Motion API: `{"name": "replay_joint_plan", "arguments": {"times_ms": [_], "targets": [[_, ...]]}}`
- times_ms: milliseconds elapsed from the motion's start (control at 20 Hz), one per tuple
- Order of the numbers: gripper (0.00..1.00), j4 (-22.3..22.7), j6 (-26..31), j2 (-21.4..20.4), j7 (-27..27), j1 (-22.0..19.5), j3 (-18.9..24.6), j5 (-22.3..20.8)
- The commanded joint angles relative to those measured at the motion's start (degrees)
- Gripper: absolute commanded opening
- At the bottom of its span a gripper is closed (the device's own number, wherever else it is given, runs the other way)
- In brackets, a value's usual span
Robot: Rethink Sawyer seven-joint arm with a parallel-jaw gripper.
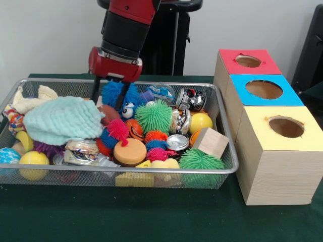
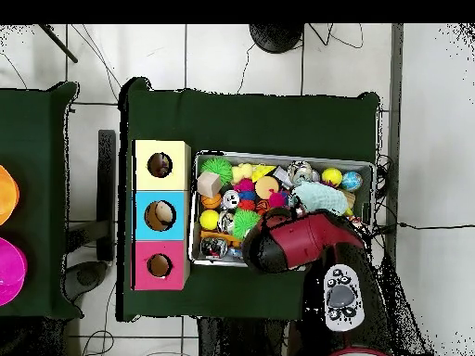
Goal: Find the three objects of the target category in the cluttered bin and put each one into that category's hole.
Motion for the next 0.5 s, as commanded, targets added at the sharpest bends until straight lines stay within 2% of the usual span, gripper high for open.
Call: {"name": "replay_joint_plan", "arguments": {"times_ms": [50, 300, 500], "targets": [[1.00, -11.46, -1.27, 6.21, 12.48, 7.95, -8.76, -4.34], [1.00, -15.36, -5.19, 11.56, 16.29, 12.87, -15.90, -4.10], [1.00, -17.05, -7.45, 14.64, 16.99, 14.47, -19.36, -2.03]]}}
